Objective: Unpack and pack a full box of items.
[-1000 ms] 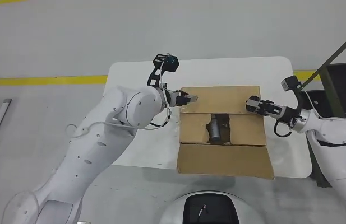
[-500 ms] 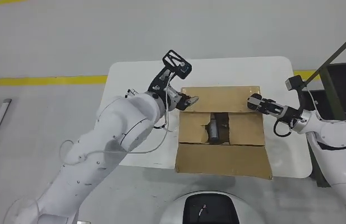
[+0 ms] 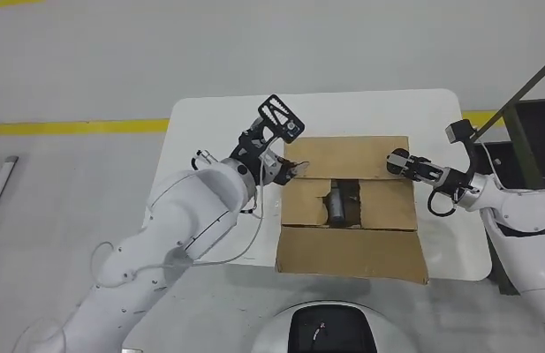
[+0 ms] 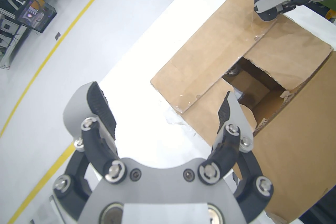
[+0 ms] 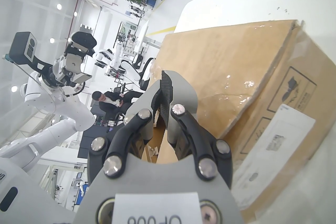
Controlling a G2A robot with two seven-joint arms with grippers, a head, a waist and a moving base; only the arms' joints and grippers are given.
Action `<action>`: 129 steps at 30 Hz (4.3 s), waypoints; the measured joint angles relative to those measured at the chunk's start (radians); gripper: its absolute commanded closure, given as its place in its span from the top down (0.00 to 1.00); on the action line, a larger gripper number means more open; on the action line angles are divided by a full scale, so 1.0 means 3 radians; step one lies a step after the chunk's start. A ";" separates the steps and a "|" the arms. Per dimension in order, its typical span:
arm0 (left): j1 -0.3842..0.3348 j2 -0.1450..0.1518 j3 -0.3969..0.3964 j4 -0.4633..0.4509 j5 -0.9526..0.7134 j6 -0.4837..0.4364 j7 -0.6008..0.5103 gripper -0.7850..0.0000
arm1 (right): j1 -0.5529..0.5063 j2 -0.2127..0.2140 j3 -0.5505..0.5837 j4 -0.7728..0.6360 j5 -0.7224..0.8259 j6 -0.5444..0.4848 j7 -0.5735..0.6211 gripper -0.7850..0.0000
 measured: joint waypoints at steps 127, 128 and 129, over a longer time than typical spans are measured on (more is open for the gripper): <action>0.1502 -0.0226 -0.0412 0.0571 0.1164 -0.0410 0.0596 1.00 | -0.0215 -0.0024 -0.0557 -0.0454 -0.1767 -0.0108 -0.1787 0.00; 0.1507 -0.0232 -0.0404 0.0593 0.1189 -0.0385 0.0640 1.00 | -0.0213 -0.0025 -0.0563 -0.0452 -0.1760 -0.0108 -0.1786 0.00; 0.1504 -0.0242 -0.0390 0.0614 0.1205 -0.0358 0.0687 1.00 | -0.0211 -0.0027 -0.0568 -0.0451 -0.1754 -0.0110 -0.1783 0.00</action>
